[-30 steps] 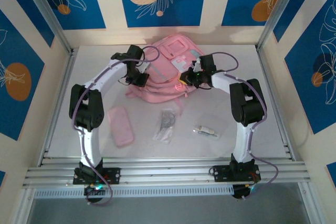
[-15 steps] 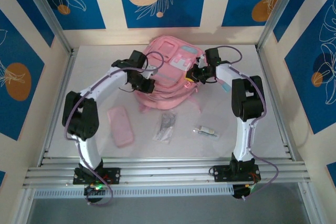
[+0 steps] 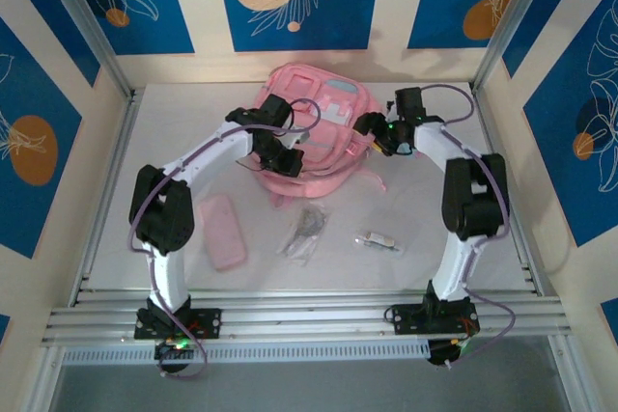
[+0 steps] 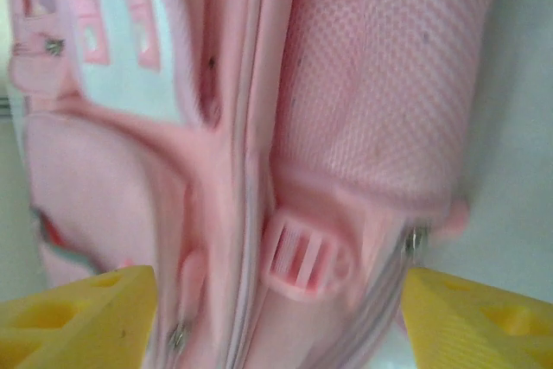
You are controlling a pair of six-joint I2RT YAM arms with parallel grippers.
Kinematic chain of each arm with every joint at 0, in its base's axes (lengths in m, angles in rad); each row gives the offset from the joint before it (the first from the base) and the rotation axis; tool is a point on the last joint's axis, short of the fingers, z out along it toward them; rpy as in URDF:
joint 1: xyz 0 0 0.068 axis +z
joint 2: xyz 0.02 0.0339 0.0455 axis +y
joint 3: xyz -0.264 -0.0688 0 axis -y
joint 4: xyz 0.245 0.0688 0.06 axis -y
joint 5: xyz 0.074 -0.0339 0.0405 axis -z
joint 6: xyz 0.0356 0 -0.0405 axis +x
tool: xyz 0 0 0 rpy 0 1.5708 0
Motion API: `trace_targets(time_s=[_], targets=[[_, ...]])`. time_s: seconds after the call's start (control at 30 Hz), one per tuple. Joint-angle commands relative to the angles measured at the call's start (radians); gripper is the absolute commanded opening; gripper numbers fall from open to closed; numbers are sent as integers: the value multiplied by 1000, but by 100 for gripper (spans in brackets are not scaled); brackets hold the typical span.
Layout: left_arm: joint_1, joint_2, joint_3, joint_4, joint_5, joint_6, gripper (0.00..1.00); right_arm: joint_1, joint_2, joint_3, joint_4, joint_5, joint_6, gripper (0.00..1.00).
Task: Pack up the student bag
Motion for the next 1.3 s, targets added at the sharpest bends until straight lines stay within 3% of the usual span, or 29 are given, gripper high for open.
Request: trace_targets(time_s=[0.0, 0.17, 0.2, 0.23, 0.4, 0.57, 0.8, 0.97, 1.27], targets=[[-1, 8, 31, -21, -50, -46, 3, 27, -117, -88, 17, 8, 26, 77], [-10, 20, 17, 46, -51, -134, 28, 88, -190, -182, 10, 32, 28, 78], [-13, 23, 17, 55, -55, -146, 37, 100, -195, -196, 10, 38, 26, 79], [-18, 27, 19, 60, -65, -158, 39, 110, -197, -207, 13, 39, 26, 79], [-42, 73, 65, 32, -121, -173, 40, 135, -192, -251, 40, 13, 34, 81], [-75, 157, 162, -68, -260, -150, 44, 138, -204, -299, 92, 4, 52, 81], [-92, 221, 226, -101, -339, -139, 45, 142, -204, -321, 114, -3, 55, 81], [-94, 278, 260, -176, -352, -121, 40, 135, -214, -347, 141, 8, 72, 81], [-98, 312, 178, -204, -312, -115, 39, 129, -217, -362, 161, 28, 90, 81]])
